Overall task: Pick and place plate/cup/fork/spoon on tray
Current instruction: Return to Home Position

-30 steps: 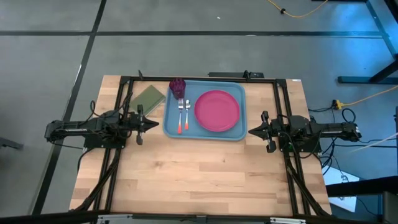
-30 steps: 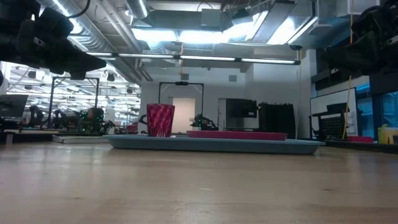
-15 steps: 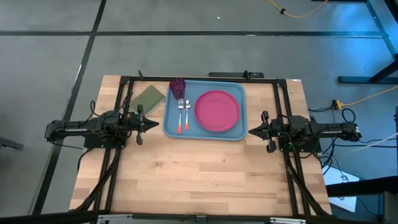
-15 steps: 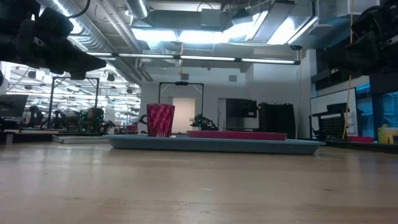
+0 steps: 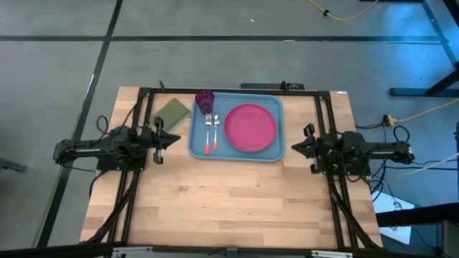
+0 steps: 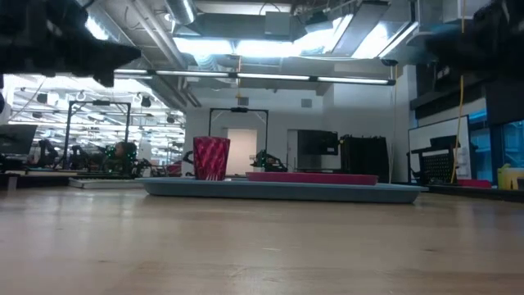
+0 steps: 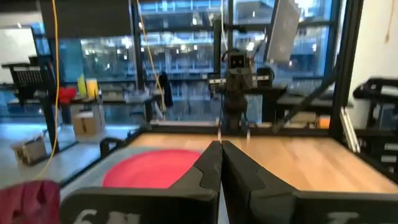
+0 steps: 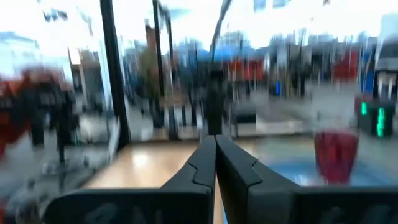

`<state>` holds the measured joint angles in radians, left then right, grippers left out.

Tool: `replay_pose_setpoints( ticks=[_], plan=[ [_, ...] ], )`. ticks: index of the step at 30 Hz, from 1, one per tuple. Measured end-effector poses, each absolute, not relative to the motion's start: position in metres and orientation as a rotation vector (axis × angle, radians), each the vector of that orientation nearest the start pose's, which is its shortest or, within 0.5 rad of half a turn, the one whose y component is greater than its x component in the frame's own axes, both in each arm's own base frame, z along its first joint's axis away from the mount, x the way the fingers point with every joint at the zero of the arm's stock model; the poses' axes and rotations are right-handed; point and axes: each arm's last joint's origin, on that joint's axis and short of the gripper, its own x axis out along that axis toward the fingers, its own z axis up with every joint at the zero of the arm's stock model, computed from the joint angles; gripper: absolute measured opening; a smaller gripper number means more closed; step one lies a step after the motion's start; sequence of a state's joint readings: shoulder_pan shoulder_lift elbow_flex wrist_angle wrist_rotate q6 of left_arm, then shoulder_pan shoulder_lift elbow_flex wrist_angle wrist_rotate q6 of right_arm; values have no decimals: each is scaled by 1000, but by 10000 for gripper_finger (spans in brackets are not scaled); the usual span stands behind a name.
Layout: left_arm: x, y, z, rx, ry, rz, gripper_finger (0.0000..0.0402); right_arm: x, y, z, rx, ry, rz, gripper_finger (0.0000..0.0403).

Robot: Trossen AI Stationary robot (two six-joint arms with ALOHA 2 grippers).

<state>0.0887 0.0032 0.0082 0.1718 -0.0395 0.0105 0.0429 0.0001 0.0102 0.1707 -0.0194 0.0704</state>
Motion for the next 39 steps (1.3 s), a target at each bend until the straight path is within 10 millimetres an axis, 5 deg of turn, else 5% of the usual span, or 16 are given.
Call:
replay_pose_setpoints(
  ticks=[5,14,39],
  plan=[
    [95,10,186,16,-214,128,0,92,4,198,74,-335,74,17],
    [96,10,176,13,-113,126,0,97,5,169,71,-33,64,17],
    [96,10,177,14,-125,126,0,97,5,168,71,-24,63,17]
  ],
)
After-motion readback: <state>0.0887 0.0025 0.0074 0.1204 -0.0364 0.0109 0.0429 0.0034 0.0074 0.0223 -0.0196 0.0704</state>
